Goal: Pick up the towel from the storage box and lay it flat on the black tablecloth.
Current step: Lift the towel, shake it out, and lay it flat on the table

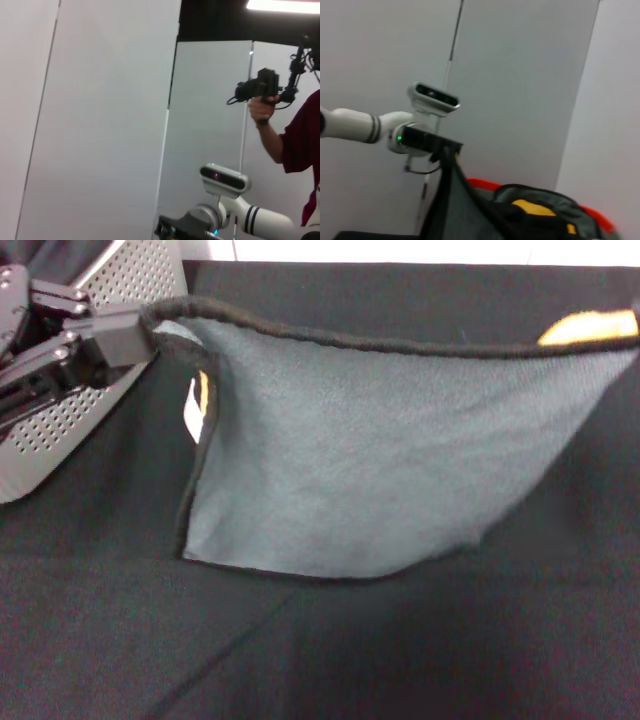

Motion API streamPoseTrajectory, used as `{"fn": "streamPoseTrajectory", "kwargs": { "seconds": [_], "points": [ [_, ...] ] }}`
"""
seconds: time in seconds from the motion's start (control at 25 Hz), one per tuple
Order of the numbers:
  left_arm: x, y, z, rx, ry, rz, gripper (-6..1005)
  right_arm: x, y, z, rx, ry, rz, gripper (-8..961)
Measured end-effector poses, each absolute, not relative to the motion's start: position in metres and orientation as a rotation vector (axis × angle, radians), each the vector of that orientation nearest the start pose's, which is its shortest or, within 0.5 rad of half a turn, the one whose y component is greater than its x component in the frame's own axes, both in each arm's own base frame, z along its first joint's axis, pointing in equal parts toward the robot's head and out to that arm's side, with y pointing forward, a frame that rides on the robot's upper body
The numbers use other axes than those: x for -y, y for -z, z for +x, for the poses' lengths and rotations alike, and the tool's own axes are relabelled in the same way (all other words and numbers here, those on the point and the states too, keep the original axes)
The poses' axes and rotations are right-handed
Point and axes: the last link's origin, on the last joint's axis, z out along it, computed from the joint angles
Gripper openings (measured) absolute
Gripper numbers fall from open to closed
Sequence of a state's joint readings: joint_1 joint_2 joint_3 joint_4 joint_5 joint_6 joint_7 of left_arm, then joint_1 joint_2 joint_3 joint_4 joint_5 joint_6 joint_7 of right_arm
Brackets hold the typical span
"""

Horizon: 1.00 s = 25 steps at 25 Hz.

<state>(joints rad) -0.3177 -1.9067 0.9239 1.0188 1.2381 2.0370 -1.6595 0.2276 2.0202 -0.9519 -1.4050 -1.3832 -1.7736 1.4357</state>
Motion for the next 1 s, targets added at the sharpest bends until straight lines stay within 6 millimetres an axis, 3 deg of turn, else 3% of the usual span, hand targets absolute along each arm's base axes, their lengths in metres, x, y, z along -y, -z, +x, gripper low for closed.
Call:
{"fn": "streamPoseTrajectory", "kwargs": {
  "seconds": [0.52, 1.0],
  "points": [
    [-0.242, -0.150, -0.186, 0.057, 1.407, -2.818, 27, -0.236, -0.131, 0.184, 0.172, -1.088, -2.708, 40],
    [-0.233, -0.147, -0.186, 0.135, 1.387, -2.876, 27, -0.216, -0.136, 0.195, 0.067, -1.122, -2.767, 43]
  ]
}}
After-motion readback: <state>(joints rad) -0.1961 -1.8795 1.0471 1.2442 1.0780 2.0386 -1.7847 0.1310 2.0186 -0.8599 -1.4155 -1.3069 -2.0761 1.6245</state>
